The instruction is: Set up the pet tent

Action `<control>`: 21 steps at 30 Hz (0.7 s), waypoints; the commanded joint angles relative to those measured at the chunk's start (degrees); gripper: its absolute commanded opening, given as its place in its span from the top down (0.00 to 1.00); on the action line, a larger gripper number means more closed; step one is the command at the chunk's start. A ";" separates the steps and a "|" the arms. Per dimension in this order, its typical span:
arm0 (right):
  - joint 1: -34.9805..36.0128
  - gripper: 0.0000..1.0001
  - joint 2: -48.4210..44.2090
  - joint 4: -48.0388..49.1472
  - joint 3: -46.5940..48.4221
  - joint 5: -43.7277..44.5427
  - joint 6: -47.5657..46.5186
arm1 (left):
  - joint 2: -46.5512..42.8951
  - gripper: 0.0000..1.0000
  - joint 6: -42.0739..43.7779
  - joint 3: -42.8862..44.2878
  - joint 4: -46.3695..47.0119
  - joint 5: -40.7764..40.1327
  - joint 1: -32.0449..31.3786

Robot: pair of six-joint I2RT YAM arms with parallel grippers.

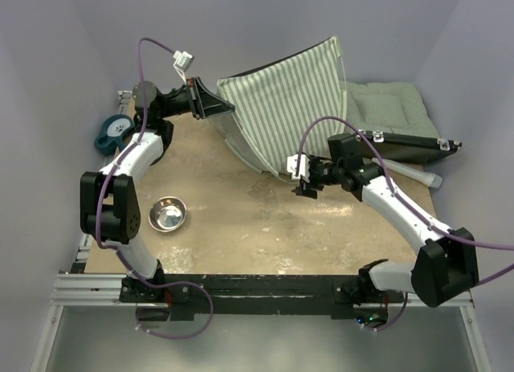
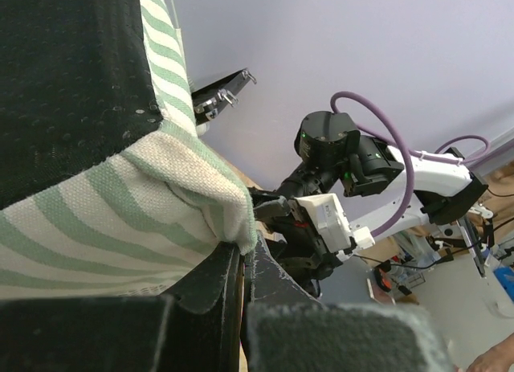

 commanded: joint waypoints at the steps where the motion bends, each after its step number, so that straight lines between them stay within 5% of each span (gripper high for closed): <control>1: -0.22 0.33 -1.42 3.56 -1.83 -0.10 0.90 | 0.42 1.00 0.78 2.49 2.94 0.08 0.37; 8: -0.13 0.48 6.40 3.14 1.16 -2.03 -1.45 | 0.95 1.00 0.51 3.28 2.94 -0.10 0.46; 15: 1.45 0.51 9.74 8.22 -0.08 -1.68 0.99 | 0.69 1.00 1.21 2.85 3.12 -0.71 0.46; 20: 1.54 0.68 13.35 9.29 6.33 -4.58 8.72 | -0.28 1.00 3.23 2.14 2.60 -0.36 0.55; 21: 1.54 0.79 13.26 9.46 7.74 -5.37 10.74 | -0.19 0.94 3.49 2.05 2.16 -0.36 0.55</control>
